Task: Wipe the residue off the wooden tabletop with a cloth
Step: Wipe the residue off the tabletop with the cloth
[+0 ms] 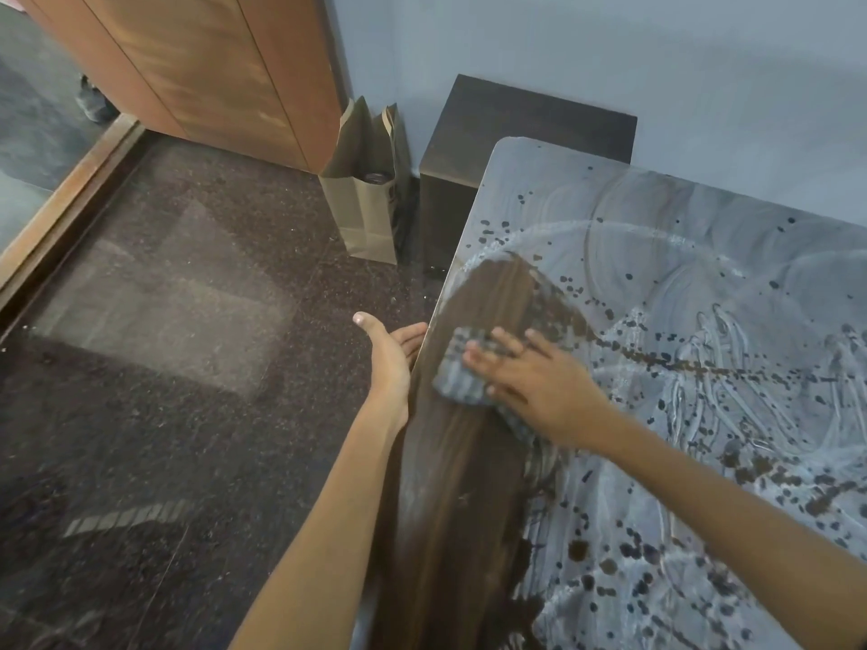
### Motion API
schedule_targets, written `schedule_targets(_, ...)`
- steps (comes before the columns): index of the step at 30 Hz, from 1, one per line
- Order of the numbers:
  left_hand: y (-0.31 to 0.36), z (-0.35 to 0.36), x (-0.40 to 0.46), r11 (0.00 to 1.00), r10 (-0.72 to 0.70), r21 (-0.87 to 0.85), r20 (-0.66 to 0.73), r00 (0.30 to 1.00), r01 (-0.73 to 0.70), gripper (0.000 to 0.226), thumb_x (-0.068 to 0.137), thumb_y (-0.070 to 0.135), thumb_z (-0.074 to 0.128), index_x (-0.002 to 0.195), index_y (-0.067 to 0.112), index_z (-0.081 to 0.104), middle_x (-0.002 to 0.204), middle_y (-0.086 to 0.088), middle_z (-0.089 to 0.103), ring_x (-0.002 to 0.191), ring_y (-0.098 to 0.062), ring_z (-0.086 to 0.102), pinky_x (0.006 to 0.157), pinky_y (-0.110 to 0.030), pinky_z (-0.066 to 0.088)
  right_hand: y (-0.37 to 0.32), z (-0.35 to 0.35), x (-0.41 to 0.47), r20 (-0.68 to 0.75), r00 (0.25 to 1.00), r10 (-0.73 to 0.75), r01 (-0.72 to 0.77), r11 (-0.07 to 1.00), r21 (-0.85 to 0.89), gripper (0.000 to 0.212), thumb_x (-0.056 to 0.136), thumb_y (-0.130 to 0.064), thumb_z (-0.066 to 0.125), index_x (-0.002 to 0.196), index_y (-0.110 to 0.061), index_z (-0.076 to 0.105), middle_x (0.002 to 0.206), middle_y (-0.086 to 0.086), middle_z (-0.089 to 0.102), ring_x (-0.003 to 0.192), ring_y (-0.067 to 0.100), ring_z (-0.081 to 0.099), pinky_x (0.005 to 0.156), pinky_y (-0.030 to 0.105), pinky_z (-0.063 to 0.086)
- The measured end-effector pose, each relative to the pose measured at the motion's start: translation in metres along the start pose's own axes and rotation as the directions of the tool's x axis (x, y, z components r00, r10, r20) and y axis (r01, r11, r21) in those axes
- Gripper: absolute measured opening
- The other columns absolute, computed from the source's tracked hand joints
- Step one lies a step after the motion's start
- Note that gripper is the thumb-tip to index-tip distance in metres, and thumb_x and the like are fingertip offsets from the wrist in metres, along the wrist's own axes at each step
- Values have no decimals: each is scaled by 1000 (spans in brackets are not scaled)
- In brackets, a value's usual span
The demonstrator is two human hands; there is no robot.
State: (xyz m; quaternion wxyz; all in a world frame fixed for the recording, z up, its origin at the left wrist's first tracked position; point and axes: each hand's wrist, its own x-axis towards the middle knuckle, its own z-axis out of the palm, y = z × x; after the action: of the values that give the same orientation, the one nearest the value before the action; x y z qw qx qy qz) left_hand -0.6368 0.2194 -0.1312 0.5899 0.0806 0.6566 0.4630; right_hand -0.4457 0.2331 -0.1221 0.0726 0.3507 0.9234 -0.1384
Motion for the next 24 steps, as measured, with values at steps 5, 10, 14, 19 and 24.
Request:
schedule_targets(5,-5,2,-3,998,30,48,-45,999,-27,88,83,71,-5,94,19,66,106,-1,68,98,-15,61,96,-34,42,50,-28,77,-69,891,448,-443,893,81,49,102,-37,15,149,-28,7,157,-7,5,144,20,-2,113,37,-2)
schedule_targets(10,-12,7,-8,991,131,58,-286,949,-119,79,91,62,2,89,15,66,96,-4,69,94,-19,62,89,-31,43,-16,-11,79,-103,976,193,-186,980,73,49,101,-28,20,150,-22,14,157,-4,13,144,23,5,115,38,1)
schedule_targets(14,-18,11,-11,977,213,66,-384,898,-203,75,95,55,6,95,11,66,97,-5,70,96,-19,63,92,-30,43,-30,5,22,-20,994,-108,109,991,83,50,98,-39,13,147,-30,18,151,-13,20,143,15,6,115,33,0)
schedule_targets(19,-22,11,-17,954,292,161,-327,899,-252,76,96,52,6,95,10,69,98,-3,70,95,-15,64,93,-28,43,27,-15,71,-74,976,206,-203,978,47,46,100,-41,9,145,-33,2,152,-15,5,144,17,1,115,35,-3)
schedule_targets(24,-22,15,-19,941,321,216,-315,893,-262,77,95,53,5,96,11,70,98,-2,70,99,-19,62,94,-33,43,-2,-17,89,-94,948,305,-297,950,94,49,102,-36,15,149,-25,5,157,-8,3,144,22,-5,115,37,-7)
